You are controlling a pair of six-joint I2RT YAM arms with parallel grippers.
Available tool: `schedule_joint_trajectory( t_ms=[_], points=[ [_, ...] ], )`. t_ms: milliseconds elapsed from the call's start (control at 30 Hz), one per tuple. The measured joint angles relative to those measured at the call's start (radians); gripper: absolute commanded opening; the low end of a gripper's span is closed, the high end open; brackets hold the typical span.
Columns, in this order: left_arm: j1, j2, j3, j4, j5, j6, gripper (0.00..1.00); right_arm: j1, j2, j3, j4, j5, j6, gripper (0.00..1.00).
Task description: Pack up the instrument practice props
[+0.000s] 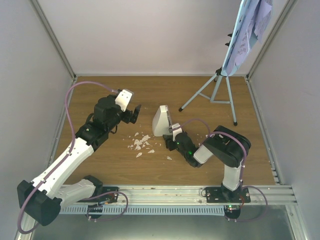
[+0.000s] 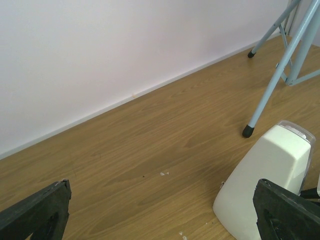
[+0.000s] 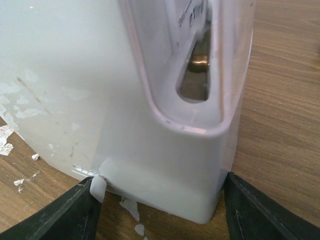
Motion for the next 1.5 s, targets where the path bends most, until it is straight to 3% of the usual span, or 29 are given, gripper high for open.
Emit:
schedule_joint_trajectory(
  t_ms=[200, 267, 400, 533, 667, 867, 1100, 1400, 1500],
  points=[
    [0.000, 0.000, 0.000, 0.000, 0.000, 0.000, 0.99, 0.000, 0.000, -0.004, 0.005, 0.000, 0.000, 0.66],
    [0.000, 0.000, 0.000, 0.000, 0.000, 0.000, 0.99, 0.000, 0.000, -0.005, 0.006, 0.000, 0.000, 0.72],
    [0.000, 0.000, 0.000, 0.000, 0.000, 0.000, 0.99, 0.000, -0.008, -0.006, -0.003, 0.000, -0.002, 0.92],
    [0.000, 0.000, 0.000, 0.000, 0.000, 0.000, 0.99, 0.000, -0.053, -0.027, -0.046, 0.002, -0.004, 0.99],
    [0.000, 0.003, 0.000, 0.001, 0.000, -0.001, 0.99, 0.000, -0.142, -0.063, -0.098, 0.008, -0.008, 1.00],
    [0.000, 0.021, -0.005, 0.003, 0.008, -0.009, 0.99, -0.024, -0.409, -0.120, -0.174, 0.048, -0.026, 1.00],
    [-0.018, 0.068, 0.005, -0.003, 0.027, -0.050, 0.92, -0.231, -0.747, -0.156, -0.358, 0.020, -0.002, 1.00],
    [-0.314, 0.248, 0.162, -0.013, -0.031, -0.253, 0.98, -0.450, -0.958, -0.137, -0.650, 0.025, 0.064, 1.00],
    [-0.335, 0.328, 0.182, 0.004, -0.029, -0.335, 0.99, -0.471, -1.001, -0.137, -0.703, 0.026, 0.078, 1.00]
  ],
)
